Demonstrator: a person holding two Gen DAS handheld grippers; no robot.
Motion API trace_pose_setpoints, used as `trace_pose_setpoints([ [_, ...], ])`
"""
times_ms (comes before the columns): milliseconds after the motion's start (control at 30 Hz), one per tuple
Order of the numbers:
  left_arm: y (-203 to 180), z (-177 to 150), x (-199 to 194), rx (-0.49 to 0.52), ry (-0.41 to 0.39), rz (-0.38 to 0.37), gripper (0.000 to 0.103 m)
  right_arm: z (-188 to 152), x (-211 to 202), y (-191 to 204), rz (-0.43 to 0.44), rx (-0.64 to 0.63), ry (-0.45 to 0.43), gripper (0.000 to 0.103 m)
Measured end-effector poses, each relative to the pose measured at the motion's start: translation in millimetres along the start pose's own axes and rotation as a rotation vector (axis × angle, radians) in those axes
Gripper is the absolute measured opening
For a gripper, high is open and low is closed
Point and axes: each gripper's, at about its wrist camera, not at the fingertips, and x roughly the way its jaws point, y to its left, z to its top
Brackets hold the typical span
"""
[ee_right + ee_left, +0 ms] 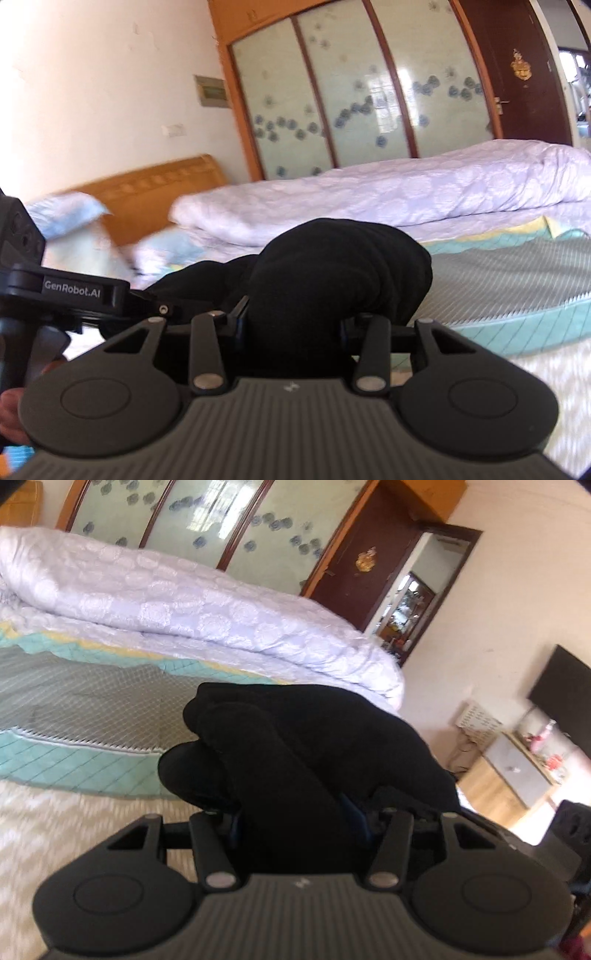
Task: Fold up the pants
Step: 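Open both grippers and lift them away from the folded pants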
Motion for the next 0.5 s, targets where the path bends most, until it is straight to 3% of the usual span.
trace_pose_setpoints([
  [67, 19.7, 1.3, 44.4, -0.041, 0.035, 0.032, 0.053, -10.4, 34.6, -31.7, -0.049, 0.037, 0.065, 0.048],
  [133, 43.5, -12.3, 92.0, -0.095, 0.114, 0.119, 0.053, -31.2, 75.9, -52.5, -0.116, 0.091, 0.202, 0.049],
  [167, 53.1, -21.2, 112.3, -0.121, 0.168, 0.173, 0.054, -45.2, 95.2, -58.8, -0.162, 0.098, 0.291, 0.055],
  [200, 62.1, -33.4, 125.9, -0.147, 0.216, 0.221, 0.06, -56.9, 100.3, -63.6, -0.204, 0.11, 0.312, 0.071],
  [233, 67.2, -43.6, 127.5, -0.171, 0.199, 0.226, 0.07, -60.9, 91.3, -67.0, -0.199, 0.145, 0.259, 0.073],
  [367, 61.1, -54.7, 97.5, -0.195, 0.141, 0.208, 0.071, -52.2, 52.0, -69.3, -0.19, 0.236, 0.218, 0.073],
  [500, 44.4, -51.6, 37.4, -0.208, 0.089, 0.209, 0.071, -44.0, -3.7, -55.1, -0.188, 0.323, 0.164, 0.073],
])
